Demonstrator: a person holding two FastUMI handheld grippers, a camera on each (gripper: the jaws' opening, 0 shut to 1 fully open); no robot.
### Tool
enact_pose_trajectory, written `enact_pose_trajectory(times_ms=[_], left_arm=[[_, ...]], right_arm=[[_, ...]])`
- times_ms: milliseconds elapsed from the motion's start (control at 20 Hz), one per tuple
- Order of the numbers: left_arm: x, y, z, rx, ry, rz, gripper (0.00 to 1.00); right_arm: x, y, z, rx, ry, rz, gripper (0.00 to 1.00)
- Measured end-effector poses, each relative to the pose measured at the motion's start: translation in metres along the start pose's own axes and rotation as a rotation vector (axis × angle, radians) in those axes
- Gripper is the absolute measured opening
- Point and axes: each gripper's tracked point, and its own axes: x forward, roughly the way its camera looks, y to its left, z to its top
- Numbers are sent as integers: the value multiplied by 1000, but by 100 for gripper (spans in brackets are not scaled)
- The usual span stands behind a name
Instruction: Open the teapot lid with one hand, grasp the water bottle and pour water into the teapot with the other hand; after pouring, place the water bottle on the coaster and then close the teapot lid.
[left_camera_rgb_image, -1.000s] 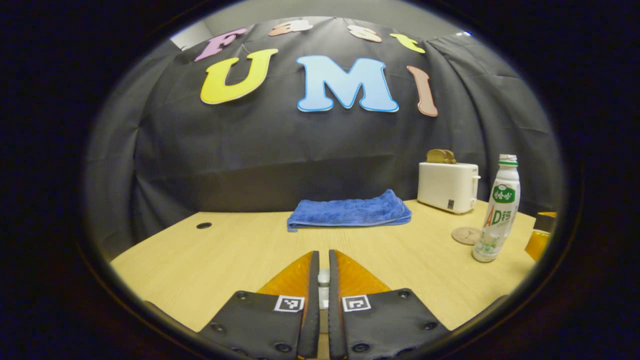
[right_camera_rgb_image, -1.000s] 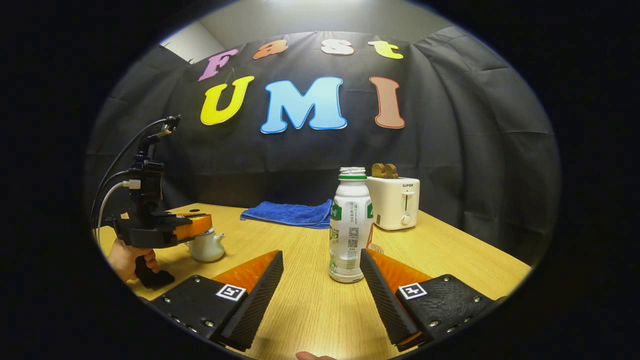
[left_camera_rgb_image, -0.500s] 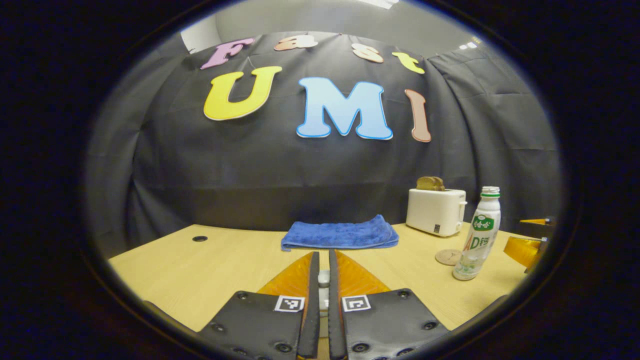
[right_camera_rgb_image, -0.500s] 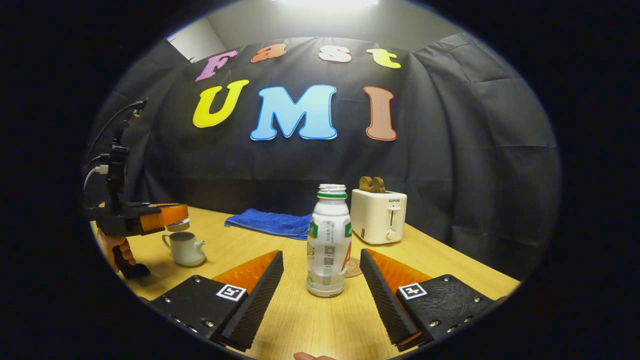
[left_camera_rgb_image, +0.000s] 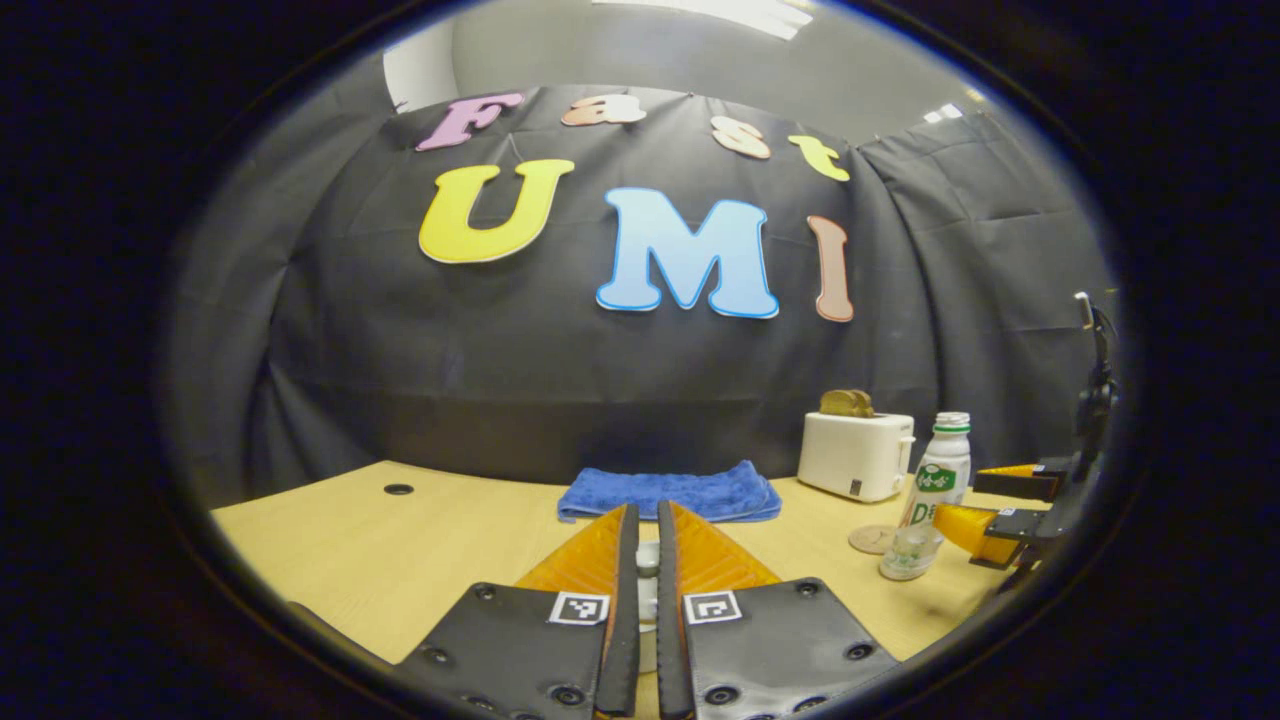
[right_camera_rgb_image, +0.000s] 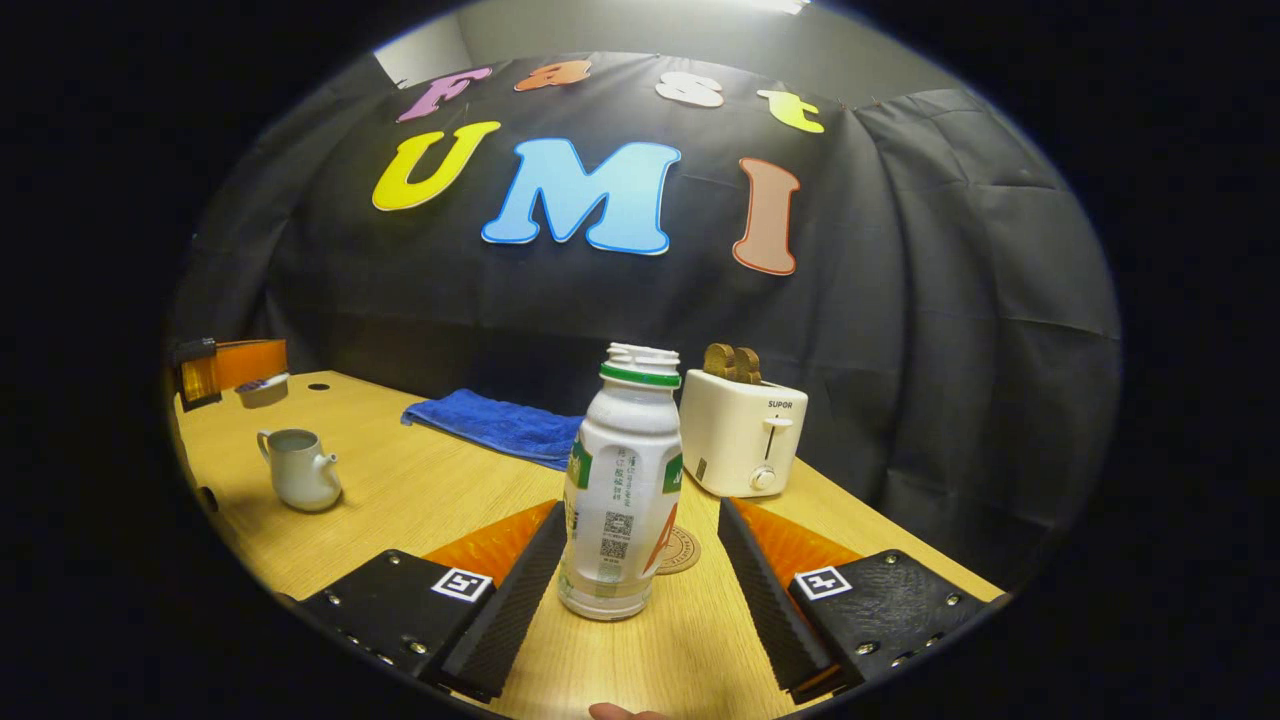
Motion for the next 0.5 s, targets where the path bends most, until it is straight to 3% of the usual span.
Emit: enact_pose_trajectory(times_ms=[100,400,500], left_arm=[[-1,0,-1,-7,1,-8,18],[-4,-3,0,15,-4,-18,18],[-4,-3,1,19,-8,-19,14]], right_arm=[[4,2,0,30,2,5,94],[25,8,-11,39,52,21,94],[29,8,-11,44,50,27,94]])
